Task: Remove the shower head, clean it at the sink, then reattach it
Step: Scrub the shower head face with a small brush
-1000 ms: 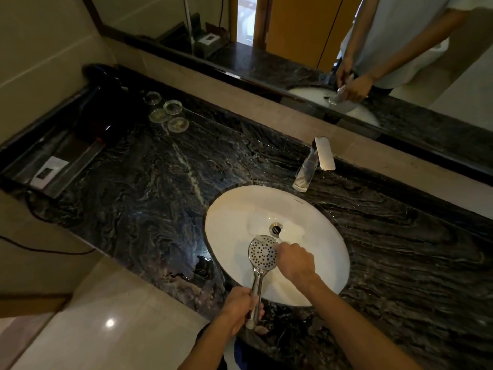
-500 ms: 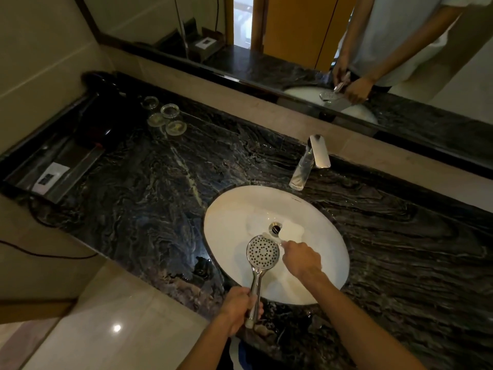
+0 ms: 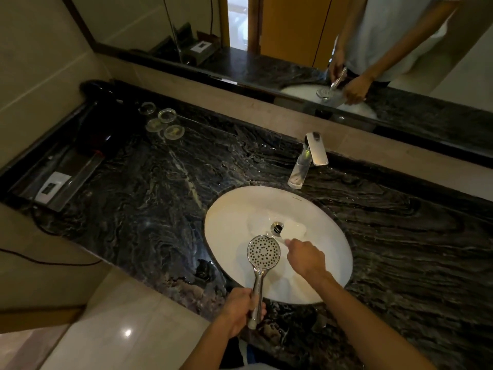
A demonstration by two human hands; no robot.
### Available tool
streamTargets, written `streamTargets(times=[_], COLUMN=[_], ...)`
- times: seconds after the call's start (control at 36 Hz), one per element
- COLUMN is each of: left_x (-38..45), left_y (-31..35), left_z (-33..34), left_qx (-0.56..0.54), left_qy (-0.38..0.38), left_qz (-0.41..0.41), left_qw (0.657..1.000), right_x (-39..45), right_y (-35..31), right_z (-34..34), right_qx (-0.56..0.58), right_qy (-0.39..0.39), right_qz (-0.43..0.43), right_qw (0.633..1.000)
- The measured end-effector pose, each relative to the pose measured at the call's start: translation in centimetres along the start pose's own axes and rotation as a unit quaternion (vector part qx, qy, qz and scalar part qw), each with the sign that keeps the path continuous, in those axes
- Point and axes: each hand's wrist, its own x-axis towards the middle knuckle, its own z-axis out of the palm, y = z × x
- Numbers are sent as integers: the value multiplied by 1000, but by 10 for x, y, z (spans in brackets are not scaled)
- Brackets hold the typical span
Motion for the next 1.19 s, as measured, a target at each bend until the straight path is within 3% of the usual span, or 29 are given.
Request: streamTargets(times=[0.22,0.36,0.47,0.61,0.86,1.19], left_x=[0,3,6,9,17,18], left_y=[0,-1,-3,-3,-7,-5], left_z=[-1,-2,-4,-4,-9,-9], left_qx=[-22,-22,-10,-12,-37,-33], left_qy=[-6,-6,-5,-9,-7,-11], left_qz=[-4,-5,-1,-3,-13,-26], left_qw=[1000,1000,1000,1000,999,999], right_x=[-51,-45,-21,-14,-54,-23], right_y=[-2,-3,1,6,15,15], right_z=[45,40,14,7,54,31], right_qx=[-43,-42,3,-8,-36,92], right_qy=[-44,-8,33,10,-10,-4], right_qz=[-78,-56,9,2,-45,56], right_qw=[995,998,999,1000,998,994])
